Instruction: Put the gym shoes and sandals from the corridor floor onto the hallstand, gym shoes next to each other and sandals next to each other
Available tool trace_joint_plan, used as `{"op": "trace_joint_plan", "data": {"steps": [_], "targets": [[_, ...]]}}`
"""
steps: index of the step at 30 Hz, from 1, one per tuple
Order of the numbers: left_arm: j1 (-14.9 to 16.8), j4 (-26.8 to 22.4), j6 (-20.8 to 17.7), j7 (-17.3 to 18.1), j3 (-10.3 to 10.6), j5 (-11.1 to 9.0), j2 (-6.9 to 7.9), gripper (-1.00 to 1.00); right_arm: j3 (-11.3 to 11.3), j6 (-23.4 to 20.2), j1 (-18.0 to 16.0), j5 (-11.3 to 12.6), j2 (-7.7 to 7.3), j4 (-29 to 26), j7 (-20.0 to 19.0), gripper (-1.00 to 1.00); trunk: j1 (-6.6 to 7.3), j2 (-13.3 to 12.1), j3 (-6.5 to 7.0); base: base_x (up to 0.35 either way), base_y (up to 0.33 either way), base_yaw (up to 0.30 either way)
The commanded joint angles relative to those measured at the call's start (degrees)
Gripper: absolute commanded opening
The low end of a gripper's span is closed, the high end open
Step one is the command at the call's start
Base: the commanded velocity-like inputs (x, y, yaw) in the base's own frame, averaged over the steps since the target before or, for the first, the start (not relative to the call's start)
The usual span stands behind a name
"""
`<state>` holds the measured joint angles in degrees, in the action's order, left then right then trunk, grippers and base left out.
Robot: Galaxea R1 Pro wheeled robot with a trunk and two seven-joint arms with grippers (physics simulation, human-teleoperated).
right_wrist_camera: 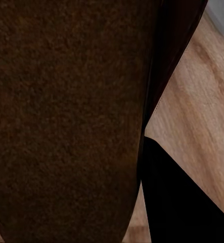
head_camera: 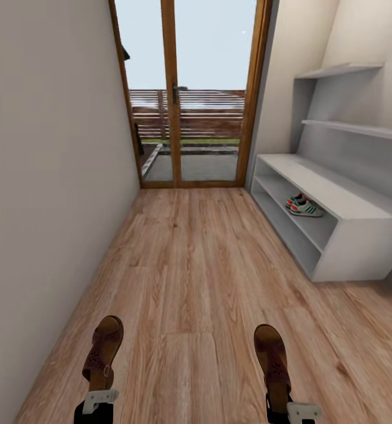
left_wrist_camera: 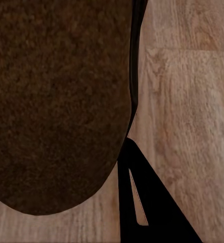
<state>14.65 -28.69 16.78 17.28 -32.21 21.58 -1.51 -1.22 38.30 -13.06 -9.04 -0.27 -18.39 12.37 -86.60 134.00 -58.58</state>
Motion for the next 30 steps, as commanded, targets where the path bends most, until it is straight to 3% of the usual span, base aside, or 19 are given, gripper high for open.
{"op": "trace_joint_plan", "data": {"steps": [1, 30], "targets": [[0.0, 0.0, 0.2, 0.4, -0.5, 0.4, -0.07, -1.00, -0.1, 0.1, 0.0, -0.4, 0.01, 0.0, 0.4, -1.00, -0.02, 0.0, -0.05, 0.339, 0.000, 0.000], [0.0, 0.0, 0.2, 0.4, -0.5, 0.4, -0.11, -1.00, -0.1, 0.1, 0.0, -0.4, 0.10, 0.1, 0.4, -1.00, -0.02, 0.0, -0.05, 0.339, 0.000, 0.000]]}}
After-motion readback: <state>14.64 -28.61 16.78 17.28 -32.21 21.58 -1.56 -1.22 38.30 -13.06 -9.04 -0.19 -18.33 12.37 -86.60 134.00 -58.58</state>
